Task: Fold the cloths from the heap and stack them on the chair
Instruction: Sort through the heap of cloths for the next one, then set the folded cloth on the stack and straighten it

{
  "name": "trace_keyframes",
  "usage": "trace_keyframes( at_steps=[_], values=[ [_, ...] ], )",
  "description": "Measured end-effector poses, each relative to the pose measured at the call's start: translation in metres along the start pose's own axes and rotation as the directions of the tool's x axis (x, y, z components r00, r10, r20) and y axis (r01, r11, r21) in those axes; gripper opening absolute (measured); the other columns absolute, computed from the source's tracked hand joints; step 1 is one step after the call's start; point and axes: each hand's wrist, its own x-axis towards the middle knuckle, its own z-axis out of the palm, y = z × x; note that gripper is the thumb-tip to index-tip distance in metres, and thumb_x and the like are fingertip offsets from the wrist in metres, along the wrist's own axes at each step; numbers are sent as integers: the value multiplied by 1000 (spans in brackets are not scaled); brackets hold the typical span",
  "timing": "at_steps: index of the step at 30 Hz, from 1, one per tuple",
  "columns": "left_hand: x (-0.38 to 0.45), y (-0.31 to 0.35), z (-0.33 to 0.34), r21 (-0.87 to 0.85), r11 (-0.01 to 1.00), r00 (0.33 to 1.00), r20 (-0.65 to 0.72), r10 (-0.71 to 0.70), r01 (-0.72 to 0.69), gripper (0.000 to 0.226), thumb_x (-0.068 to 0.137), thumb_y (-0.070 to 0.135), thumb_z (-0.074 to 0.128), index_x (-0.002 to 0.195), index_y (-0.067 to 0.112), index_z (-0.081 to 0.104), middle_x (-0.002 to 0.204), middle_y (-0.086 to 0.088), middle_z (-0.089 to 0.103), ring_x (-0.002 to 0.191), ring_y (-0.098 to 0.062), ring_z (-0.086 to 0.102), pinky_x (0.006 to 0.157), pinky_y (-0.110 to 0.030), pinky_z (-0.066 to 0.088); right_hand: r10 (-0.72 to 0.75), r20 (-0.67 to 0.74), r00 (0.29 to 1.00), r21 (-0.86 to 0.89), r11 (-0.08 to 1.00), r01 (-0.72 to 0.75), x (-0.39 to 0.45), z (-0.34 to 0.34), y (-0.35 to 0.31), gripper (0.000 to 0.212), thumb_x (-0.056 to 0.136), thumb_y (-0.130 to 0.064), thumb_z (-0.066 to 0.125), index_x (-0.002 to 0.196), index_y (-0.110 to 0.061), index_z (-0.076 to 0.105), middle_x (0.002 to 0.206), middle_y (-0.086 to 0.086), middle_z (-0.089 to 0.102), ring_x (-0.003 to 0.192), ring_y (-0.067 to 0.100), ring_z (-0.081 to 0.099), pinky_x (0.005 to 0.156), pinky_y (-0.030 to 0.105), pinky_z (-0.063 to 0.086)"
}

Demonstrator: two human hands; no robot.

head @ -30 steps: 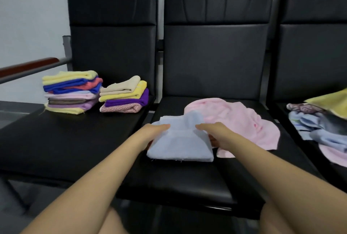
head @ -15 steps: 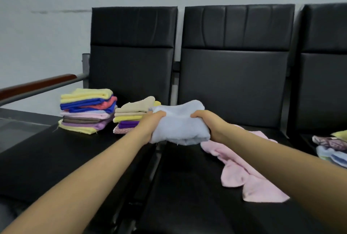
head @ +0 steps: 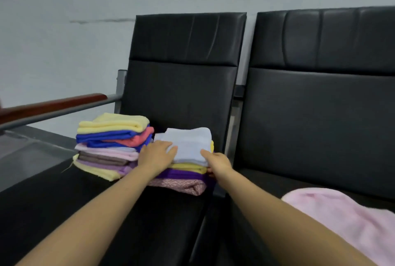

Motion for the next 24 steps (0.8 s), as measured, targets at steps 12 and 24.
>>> trace_keyframes(
  at_steps=[12, 24],
  values=[
    [-169, 146, -36, -483, 874, 975, 168, 145, -47, 34, 98, 40, 46, 81, 22, 68, 80, 3, 69, 82, -17, 64, 77, -32, 50, -37, -259, 965, -116, 993, 7, -195, -181, 25, 14, 93, -15, 55, 92, -8, 67, 73, 4, 59, 59, 16, 52, 53, 24, 41],
    [-264, 270, 33, -562, 815, 863, 473, 176, 141, 33, 94, 33, 48, 91, 7, 69, 99, -14, 69, 83, -23, 63, 85, -43, 54, -48, -609, 792, -95, 995, -12, -282, -321, 90, 19, 91, -16, 51, 83, -14, 67, 83, 6, 65, 68, 14, 55, 66, 29, 45]
  ],
)
